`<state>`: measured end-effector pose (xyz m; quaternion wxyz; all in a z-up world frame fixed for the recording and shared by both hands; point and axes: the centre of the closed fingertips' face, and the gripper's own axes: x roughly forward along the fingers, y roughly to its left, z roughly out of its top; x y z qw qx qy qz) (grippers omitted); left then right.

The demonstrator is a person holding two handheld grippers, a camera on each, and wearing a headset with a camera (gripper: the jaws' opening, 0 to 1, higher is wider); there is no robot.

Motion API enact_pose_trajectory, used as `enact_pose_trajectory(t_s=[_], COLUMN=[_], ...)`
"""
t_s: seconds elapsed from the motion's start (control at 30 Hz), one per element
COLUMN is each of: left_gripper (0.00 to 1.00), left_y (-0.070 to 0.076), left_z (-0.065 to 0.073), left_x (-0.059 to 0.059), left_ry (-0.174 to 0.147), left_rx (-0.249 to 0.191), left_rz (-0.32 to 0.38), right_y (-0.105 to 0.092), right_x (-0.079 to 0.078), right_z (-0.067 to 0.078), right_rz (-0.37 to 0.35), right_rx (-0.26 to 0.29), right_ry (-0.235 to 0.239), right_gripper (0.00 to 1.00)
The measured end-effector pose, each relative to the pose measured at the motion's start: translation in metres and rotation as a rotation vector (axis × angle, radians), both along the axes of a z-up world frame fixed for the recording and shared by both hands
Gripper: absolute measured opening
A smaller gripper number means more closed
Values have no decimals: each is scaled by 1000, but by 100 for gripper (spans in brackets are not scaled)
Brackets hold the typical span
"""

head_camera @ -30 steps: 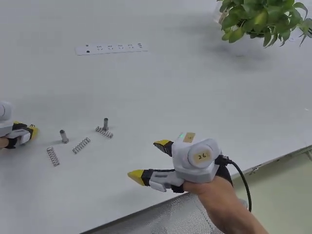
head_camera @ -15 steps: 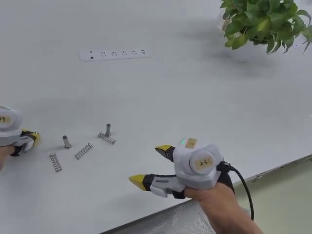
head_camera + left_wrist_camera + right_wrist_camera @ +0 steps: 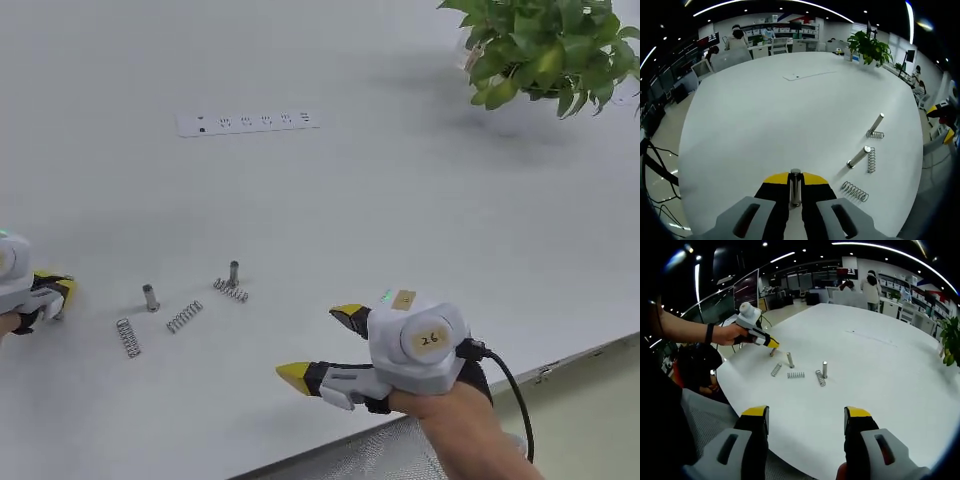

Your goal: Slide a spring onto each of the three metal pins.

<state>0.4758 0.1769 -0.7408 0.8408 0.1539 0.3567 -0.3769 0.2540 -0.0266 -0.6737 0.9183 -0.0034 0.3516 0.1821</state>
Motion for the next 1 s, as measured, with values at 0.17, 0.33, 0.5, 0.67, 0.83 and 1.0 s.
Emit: enact_pose_trajectory(t_s=[0.17,0.33,0.5,0.67,0.83,1.0], left_gripper=[0,0,0,0,0,0], left_y=[5,6,6,4,3,2], left_z=[3,4,4,4,3,3], left_x=[-2,-9,-16,-20,-23,-25], left_ry=[-7,-4,-13,-11,-15,-10], left_rx=[-3,0,15,20,28,32], left_rz=[9,-5,-21,-29,-40,-46], right_y=[0,-1,-1,-2,-2,-3], right_x=[0,-2,-4,-4,-4,-5], right_z=[2,1,1,2,4,4], right_rz=[-4,-8,-10,-8,-7,-9], right_rx=[3,3,5,2,2,4], right_ry=[-9,-10,-11,-12,-18,-22], right_gripper=[59,59,59,59,59,58])
